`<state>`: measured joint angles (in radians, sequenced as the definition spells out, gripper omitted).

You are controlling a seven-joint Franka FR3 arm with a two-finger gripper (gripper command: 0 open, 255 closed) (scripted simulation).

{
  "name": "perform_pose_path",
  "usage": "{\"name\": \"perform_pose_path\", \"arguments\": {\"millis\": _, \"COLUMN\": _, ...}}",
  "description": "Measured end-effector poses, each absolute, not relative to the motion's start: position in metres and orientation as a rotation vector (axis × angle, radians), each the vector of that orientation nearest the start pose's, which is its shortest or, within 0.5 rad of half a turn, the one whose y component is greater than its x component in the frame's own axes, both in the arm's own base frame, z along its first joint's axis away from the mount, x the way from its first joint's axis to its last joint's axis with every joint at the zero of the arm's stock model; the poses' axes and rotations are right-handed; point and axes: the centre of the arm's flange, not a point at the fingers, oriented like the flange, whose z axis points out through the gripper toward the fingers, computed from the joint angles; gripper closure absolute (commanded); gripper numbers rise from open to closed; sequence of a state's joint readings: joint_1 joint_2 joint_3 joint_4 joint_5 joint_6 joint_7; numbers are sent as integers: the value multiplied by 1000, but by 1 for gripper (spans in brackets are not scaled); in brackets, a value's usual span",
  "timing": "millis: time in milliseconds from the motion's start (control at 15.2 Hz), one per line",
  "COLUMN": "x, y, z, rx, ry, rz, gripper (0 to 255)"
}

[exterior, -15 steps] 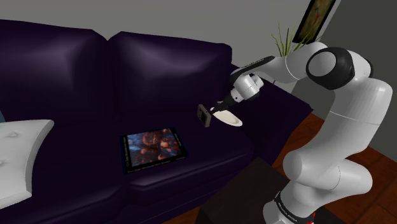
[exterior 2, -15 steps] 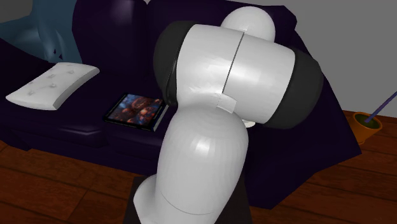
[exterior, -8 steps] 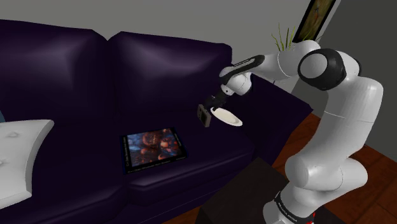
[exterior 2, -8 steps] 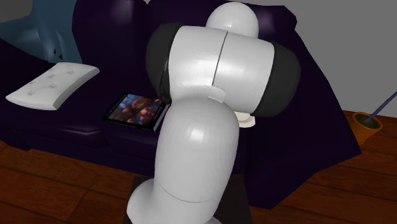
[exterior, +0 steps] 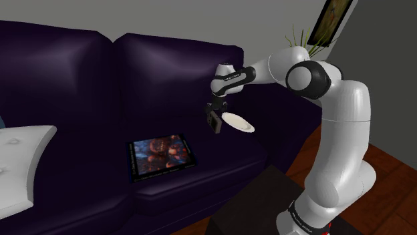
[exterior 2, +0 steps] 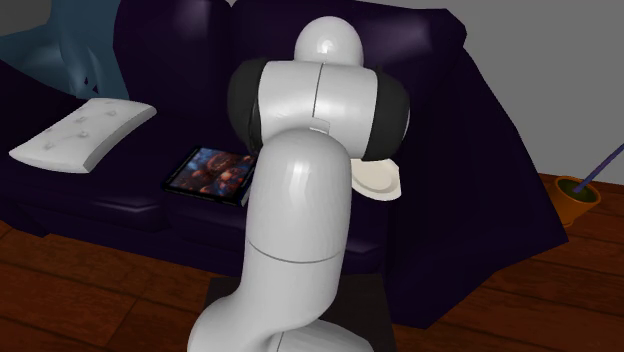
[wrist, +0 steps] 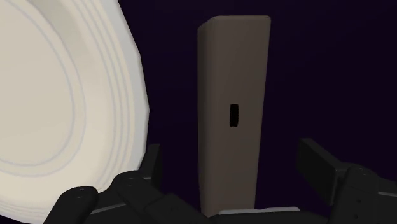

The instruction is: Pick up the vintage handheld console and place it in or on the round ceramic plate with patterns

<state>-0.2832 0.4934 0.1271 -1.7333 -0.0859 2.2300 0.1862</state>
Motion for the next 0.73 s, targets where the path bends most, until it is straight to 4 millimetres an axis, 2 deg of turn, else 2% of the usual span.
{"name": "perform_pose_path", "arguments": {"millis": 594, "x": 659, "y": -112, "z": 287, "rx": -3115, "ry": 470, "rz": -37, "gripper": 0}}
{"name": "perform_pose_path", "arguments": {"millis": 660, "x": 659, "y": -111, "z": 287, "rx": -3115, "ry": 469, "rz": -37, "gripper": 255}}
{"name": "perform_pose_path", "arguments": {"millis": 726, "x": 658, "y": -112, "z": 284, "rx": -3116, "ry": 475, "rz": -26, "gripper": 255}}
